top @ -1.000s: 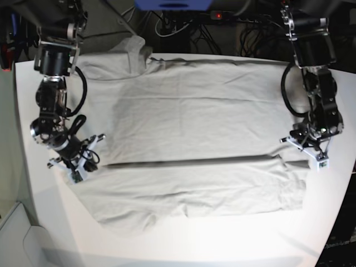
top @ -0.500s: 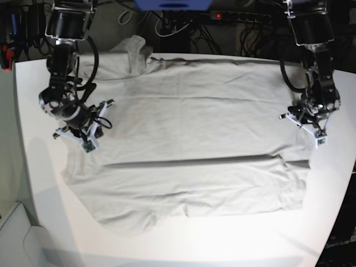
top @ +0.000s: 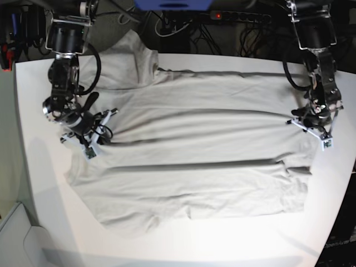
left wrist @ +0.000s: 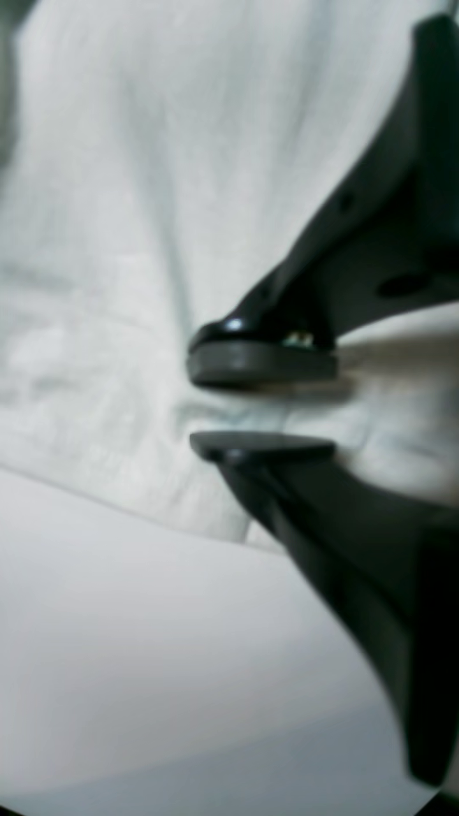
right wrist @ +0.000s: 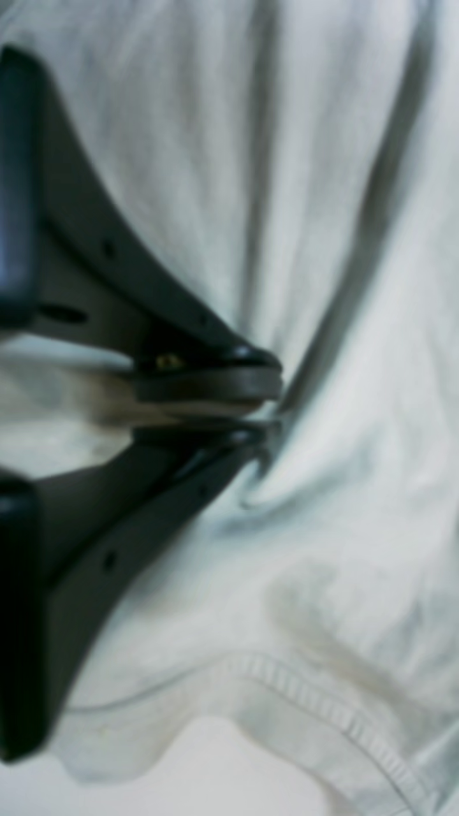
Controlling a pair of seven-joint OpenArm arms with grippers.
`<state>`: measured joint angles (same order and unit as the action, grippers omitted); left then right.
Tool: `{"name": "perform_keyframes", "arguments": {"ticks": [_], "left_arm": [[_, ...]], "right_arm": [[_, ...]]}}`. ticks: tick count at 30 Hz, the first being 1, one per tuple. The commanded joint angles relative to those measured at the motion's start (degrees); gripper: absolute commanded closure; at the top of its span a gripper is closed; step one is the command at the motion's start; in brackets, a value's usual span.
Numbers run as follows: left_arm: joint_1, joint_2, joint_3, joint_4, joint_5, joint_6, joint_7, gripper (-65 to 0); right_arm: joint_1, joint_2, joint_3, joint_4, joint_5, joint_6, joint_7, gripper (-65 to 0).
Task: Layout the t-shirt on the table in an organized manner, then fold the t-shirt properly
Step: 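Release the fabric and raise both grippers above the t-shirt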
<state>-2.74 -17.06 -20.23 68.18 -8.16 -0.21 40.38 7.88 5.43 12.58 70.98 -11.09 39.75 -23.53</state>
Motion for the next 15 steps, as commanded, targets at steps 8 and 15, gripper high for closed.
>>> {"name": "perform_keyframes", "arguments": {"ticks": [8,15], "left_arm": [[1.73,-1.45,0.05,-1.68,1.70,0.34,7.93,-13.6],[1.73,-1.53,0.05,0.87,1.44,0.34,7.93,-13.6]], "right_arm": [[-0.19,0.68,0.12,0.27,-1.08,0.25,-2.19,-4.8],[-1.24,1.21,0.21,5.37,-1.00,0.25,-2.19,-4.8]]}}
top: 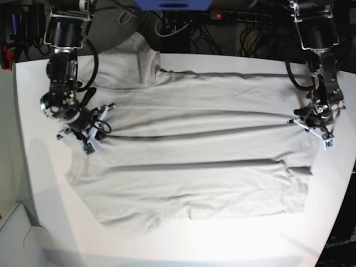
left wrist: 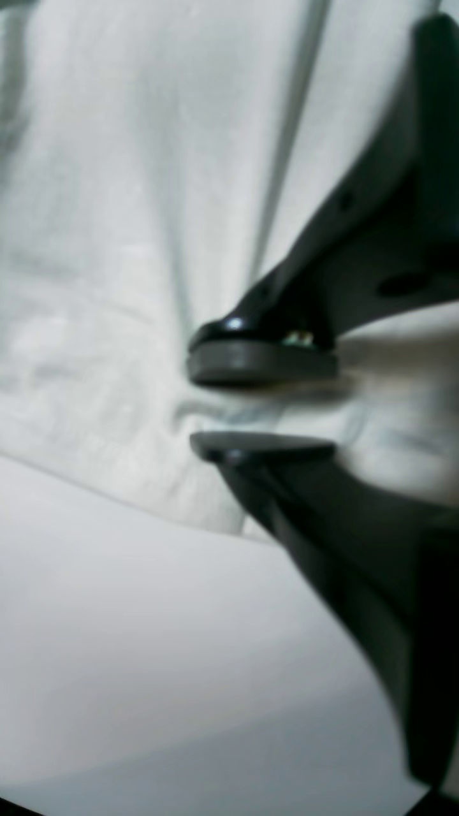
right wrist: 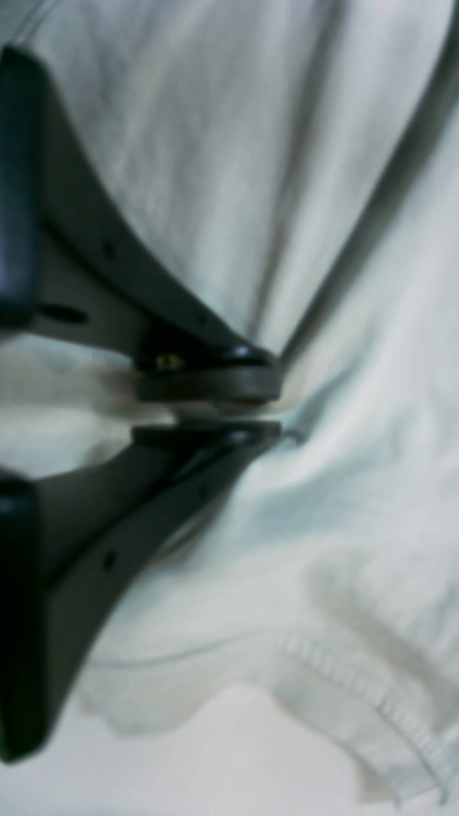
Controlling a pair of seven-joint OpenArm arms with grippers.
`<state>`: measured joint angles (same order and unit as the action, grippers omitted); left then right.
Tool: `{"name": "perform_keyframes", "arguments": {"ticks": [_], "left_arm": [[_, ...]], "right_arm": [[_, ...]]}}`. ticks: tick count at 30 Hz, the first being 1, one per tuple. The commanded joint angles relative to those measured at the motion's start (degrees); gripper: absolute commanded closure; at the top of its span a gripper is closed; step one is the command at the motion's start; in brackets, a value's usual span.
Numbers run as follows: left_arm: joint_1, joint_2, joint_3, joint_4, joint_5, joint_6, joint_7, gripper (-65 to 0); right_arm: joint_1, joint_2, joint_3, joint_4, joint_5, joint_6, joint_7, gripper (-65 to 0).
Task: Layout the t-shirt on the table in an organized manner, then fold the t-shirt properly
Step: 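Release the fabric and raise both grippers above the t-shirt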
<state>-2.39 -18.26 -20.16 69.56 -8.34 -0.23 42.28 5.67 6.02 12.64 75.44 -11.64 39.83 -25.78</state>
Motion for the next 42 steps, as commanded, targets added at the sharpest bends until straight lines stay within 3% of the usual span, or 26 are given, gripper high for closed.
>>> {"name": "perform_keyframes", "arguments": {"ticks": [1,6,20,27,29,33,35,37,39,42], "left_arm": [[1.38,-0.24,0.08,0.20,1.53,0.36,6.03,-13.6],[1.56,0.20,0.16,5.47,1.53,0.36,6.11,-13.6],[5.51,0.11,-0.19,18.40,1.79,0.36,6.82,-13.6],[6.66,0.11,-7.84,26.22,1.61,0.27,16.31,-14.7],[7.98,0.02,-10.47,27.54,1.35,0.27,18.33,-20.8],[12.20,-0.24,-12.23,31.06,1.35,0.19,18.68,-43.0],[14.66,-0.33,-12.23,33.08,1.35,0.10,18.68,-48.6],[16.85,-1.21,-12.06,34.13,1.35,-2.98,18.68,-49.0],[17.82,-1.74,-12.32,34.22,1.61,-9.75,18.77,-49.8],[18.61,-1.91,-13.55,34.22,2.84,-17.22,19.39,-52.3]], "right_arm": [[1.14,0.62,0.15,1.00,-0.45,0.17,-0.02,-4.8],[1.32,0.79,0.15,1.53,-0.45,0.17,-0.29,-4.8],[-5.45,-1.05,0.15,19.64,-0.80,0.17,-0.99,-5.2],[-7.21,-1.05,1.29,26.32,-0.45,0.17,-13.30,-6.7],[-7.65,-1.49,3.49,28.17,-0.45,0.17,-15.49,-10.2],[-7.74,-4.66,9.99,31.68,-0.62,0.17,-18.66,-20.2],[-7.74,-4.92,13.16,32.91,-0.54,0.17,-21.30,-26.0],[-8.18,-5.36,15.18,33.44,-0.54,0.17,-24.46,-31.0],[-9.32,-5.63,17.29,33.88,-0.54,0.17,-26.31,-35.4],[-11.78,-6.86,18.43,34.14,-0.54,0.17,-26.75,-38.5]]}}
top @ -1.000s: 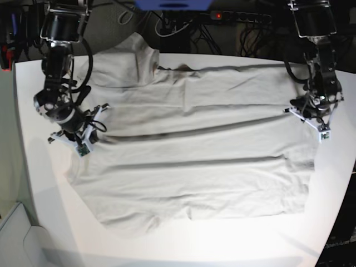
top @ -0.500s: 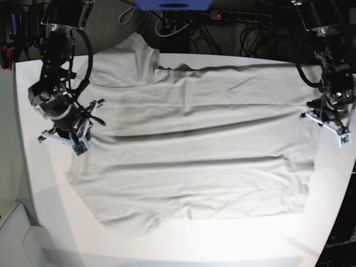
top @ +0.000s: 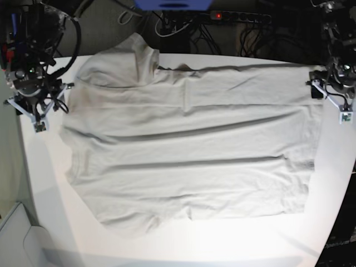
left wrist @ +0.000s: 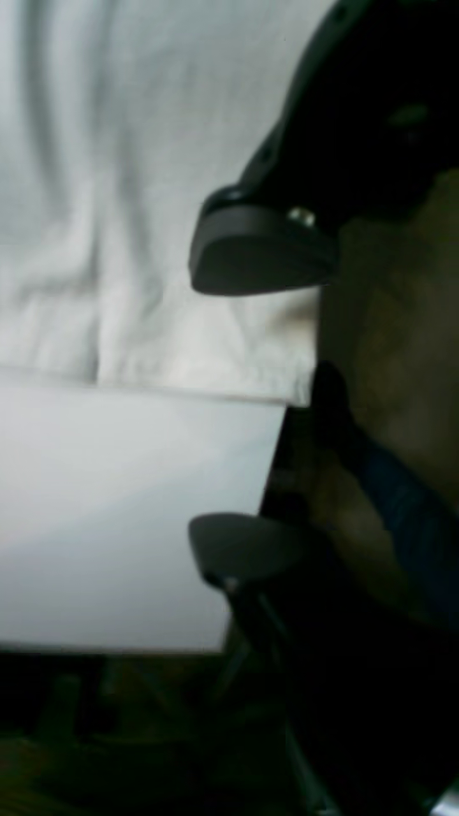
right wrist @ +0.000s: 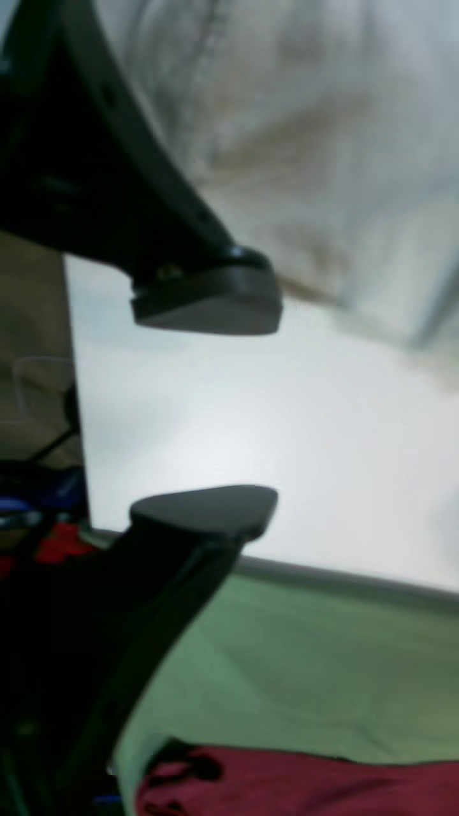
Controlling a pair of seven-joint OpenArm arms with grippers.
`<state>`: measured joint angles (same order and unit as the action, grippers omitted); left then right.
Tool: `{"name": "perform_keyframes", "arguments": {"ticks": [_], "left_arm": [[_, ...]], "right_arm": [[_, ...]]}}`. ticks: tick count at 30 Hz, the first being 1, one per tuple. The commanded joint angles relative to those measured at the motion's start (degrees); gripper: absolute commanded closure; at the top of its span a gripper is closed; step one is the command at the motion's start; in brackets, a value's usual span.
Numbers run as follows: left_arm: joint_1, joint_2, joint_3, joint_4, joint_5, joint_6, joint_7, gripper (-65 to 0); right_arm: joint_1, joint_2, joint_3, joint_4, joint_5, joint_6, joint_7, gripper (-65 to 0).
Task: Layout the t-shirt on the table in an organized manner, then fold the t-shirt properly
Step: 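Release the fabric and raise both grippers above the t-shirt, then move both grippers to the collar-side corners of the t-shirt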
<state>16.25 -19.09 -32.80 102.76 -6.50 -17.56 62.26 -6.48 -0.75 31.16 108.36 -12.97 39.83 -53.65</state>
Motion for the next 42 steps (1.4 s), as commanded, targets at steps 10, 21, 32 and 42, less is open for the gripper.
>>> {"name": "perform_keyframes", "arguments": {"ticks": [10,21,32,42], "left_arm": [[2.34,0.76,-4.61,0.40,3.82,-7.89,-2.61,-52.6],[0.32,3.58,-4.61,-11.46,3.73,-8.77,-10.70,-52.6],[0.94,3.75,-4.70,-16.47,3.65,-8.42,-11.14,-52.5],[2.78,7.88,-9.62,-16.56,4.17,-8.77,-11.05,-52.3]], "right_arm": [[-4.99,-3.33,0.54,3.86,0.80,0.17,1.30,-38.5],[-6.31,-3.60,0.54,4.30,0.80,0.17,1.30,-38.5],[-6.31,-3.42,0.45,4.39,0.80,0.17,1.30,-38.5],[-6.13,-3.33,0.45,4.39,0.80,0.17,1.30,-38.5]]}}
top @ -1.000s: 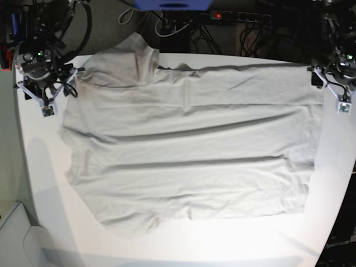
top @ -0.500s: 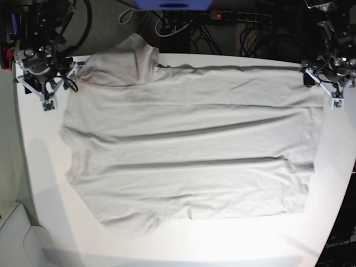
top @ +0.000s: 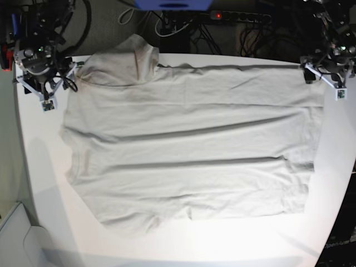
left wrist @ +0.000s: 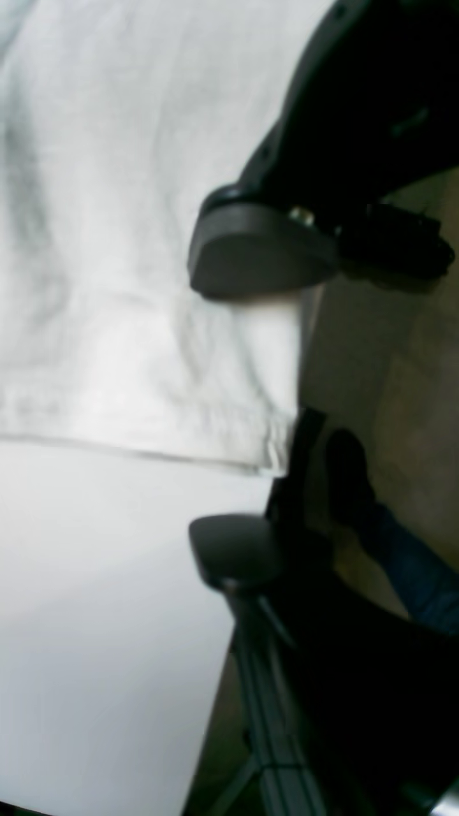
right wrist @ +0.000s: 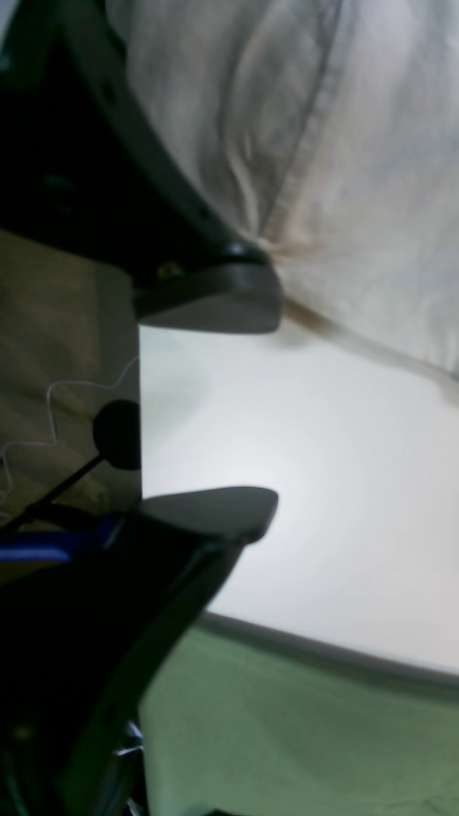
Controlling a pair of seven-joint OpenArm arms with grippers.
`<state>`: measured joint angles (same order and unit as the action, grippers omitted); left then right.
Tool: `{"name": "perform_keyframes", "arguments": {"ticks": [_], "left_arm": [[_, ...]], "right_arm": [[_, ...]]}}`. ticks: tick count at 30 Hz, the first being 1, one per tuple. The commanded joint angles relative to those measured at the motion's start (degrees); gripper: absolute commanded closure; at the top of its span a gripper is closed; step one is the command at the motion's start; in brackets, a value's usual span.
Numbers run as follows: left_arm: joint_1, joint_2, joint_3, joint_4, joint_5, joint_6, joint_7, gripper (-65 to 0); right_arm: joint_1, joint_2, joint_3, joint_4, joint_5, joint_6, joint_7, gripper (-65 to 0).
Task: Layout the t-shirt on the table in an organized manner, then fold the t-shirt properly
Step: 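Move both grippers to the collar-side corners of the t-shirt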
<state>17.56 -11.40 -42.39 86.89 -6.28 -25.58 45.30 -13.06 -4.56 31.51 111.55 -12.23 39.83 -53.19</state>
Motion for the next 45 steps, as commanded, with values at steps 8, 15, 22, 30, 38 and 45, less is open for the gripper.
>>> {"name": "perform_keyframes", "arguments": {"ticks": [8,15,22,30,38,45], "left_arm": [[1.73,0.28,-0.20,-1.93,3.60,-0.75,5.65,-52.1],[1.73,0.28,-0.03,-1.93,3.51,-0.75,5.65,-38.2],[1.73,0.37,-0.11,-1.93,3.51,-0.75,5.65,-6.7],[1.47,0.37,-0.11,-1.93,3.51,-0.75,5.82,-5.0],[1.38,0.37,-0.11,-1.84,3.43,-0.66,5.73,-4.9],[1.38,0.37,-0.11,-1.84,3.43,-0.57,5.73,-4.9]], "right_arm": [[0.44,0.47,0.10,1.20,0.05,0.17,0.84,-38.5],[0.36,0.56,0.10,1.20,0.05,0.17,0.84,-38.5],[0.27,0.56,0.10,1.20,0.05,0.17,0.84,-38.5],[0.18,0.56,-0.17,1.20,0.05,0.17,0.75,-38.5],[-1.14,0.12,-0.17,1.29,0.14,0.17,0.40,-38.8],[-3.25,-1.82,-2.89,1.20,0.14,0.17,0.40,-39.2]]}}
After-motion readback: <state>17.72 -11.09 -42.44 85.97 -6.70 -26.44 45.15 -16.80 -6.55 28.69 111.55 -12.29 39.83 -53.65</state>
